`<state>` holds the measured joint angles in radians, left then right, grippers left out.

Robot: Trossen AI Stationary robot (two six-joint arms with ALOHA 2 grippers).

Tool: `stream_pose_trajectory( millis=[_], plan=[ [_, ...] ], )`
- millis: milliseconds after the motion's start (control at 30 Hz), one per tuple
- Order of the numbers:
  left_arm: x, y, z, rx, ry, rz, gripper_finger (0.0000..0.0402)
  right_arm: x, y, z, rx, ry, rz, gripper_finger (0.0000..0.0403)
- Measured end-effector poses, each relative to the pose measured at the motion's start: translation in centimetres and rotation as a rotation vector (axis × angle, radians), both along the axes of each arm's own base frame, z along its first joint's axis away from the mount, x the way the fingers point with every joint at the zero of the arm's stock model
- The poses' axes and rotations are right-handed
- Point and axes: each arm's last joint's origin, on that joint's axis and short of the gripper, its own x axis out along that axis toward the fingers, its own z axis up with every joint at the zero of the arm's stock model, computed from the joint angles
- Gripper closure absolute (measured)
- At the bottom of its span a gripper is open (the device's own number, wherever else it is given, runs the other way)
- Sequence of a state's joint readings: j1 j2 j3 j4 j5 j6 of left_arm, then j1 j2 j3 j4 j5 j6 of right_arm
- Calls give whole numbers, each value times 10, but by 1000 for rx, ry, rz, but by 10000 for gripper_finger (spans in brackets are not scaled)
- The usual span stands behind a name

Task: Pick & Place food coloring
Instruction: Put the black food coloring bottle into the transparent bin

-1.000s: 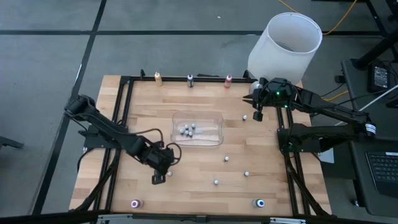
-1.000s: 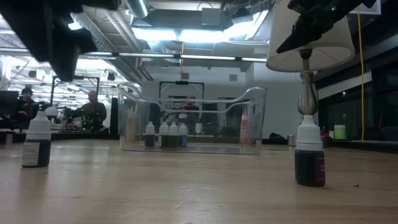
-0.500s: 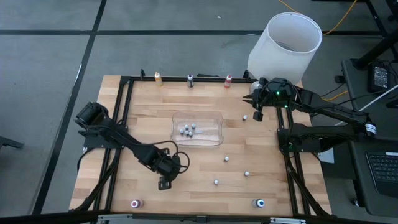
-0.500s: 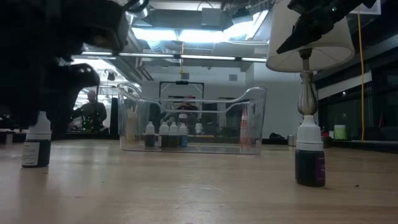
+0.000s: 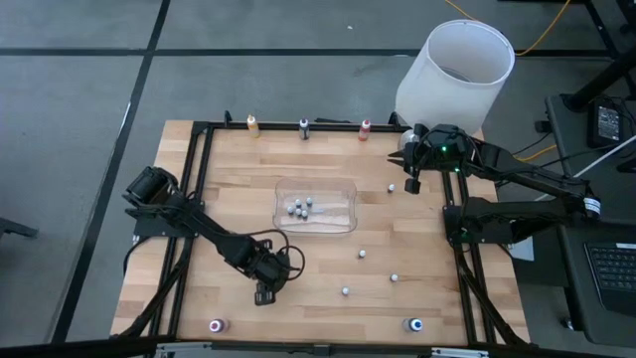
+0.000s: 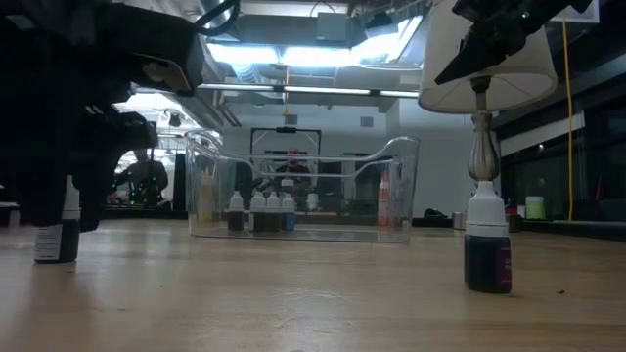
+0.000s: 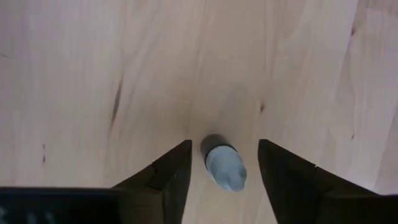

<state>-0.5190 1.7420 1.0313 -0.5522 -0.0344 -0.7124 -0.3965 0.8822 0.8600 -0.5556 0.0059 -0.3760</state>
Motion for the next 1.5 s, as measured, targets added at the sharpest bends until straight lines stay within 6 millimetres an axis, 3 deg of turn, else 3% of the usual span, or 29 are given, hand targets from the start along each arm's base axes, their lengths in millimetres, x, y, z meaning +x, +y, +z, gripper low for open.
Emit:
stream_pose_trajectory(
  millis=[367,500,633,933,1067,1200,1500],
  plan=[
    [-1,0,0,-36,27,-12,307,0,0,0,-18,7,12,345],
    [-1,2,13,-56,22,-12,331,0,0,0,-17,7,12,345],
    [0,12,53,-45,23,-6,336,0,0,0,-20,8,14,345],
    [-19,69,195,-11,-106,70,332,0,0,0,-21,5,14,345],
    [-34,95,242,-10,-210,115,329,0,0,0,-21,4,14,345],
    [-41,114,261,35,-251,132,331,0,0,0,-22,4,14,345],
    [-29,150,265,80,-308,121,328,0,0,0,-19,3,12,345]
  ],
)
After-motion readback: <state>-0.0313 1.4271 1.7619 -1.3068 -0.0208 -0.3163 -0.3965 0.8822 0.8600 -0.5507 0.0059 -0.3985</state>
